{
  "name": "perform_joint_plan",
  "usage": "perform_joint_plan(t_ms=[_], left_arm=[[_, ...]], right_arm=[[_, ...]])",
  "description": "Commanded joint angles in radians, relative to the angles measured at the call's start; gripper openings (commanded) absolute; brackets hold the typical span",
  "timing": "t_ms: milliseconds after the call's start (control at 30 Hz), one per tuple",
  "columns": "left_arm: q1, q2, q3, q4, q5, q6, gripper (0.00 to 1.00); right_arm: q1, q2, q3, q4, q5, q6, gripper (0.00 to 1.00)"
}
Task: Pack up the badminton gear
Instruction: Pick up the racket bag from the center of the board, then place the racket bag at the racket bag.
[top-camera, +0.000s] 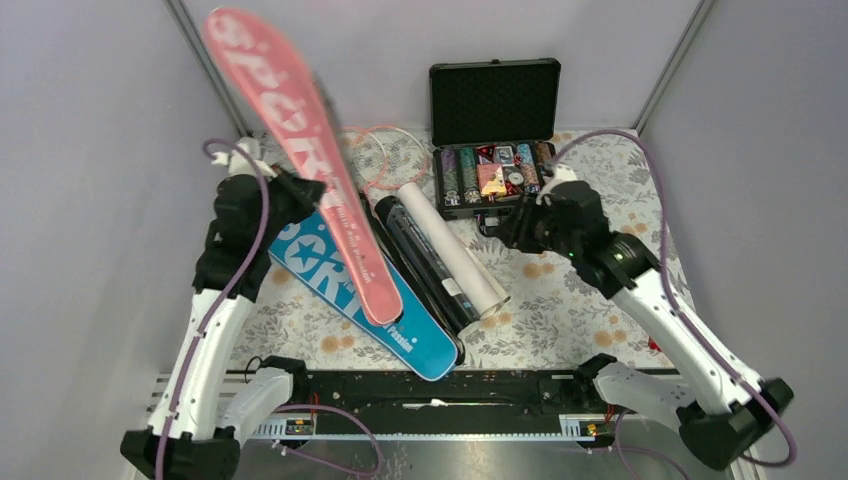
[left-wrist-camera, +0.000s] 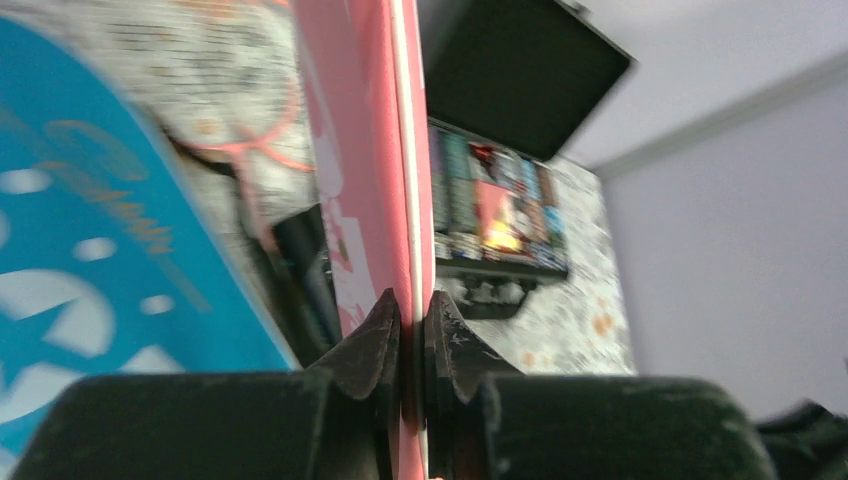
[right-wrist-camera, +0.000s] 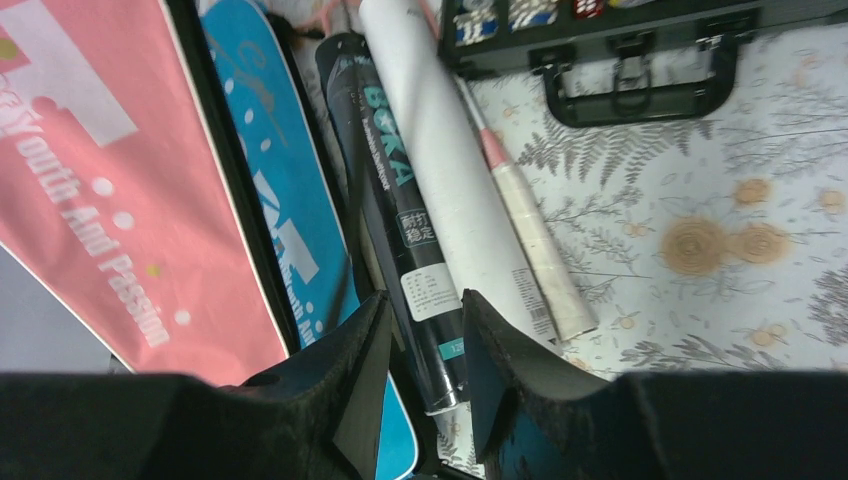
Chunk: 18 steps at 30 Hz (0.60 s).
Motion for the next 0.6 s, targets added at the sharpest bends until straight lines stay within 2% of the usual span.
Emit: perform_joint_plan(t_ms=[0,200,333,433,567], left_arm=[[0.205,-0.064,-0.022,-0.157,0.068,0.083,0.00],[0.435,0.012,-0.101,-0.265,0.211,0.191,0.00],[0.491,0.118,-0.147,-0.329,0.234,0.256,0.00],[0.519,0.149,-0.160,-0.327,0.330,0.253,0.00],[0.515,0.156,-0.032,-0.305,0.423,0.169,0.00]], right_arm=[[0.093,0.124,0.103,0.080,-0.042,-0.026,0.40],[0.216,0.329,0.150,0.196,-0.019,-0.060,0.40],[0.309,0.464,0.201,0.254,0.028,-0.106,0.40],[0.352,0.562,0.229,0.298,0.040,-0.124,0.39],[0.367,0.673,0.287,0.308,0.053,-0.122,0.38]])
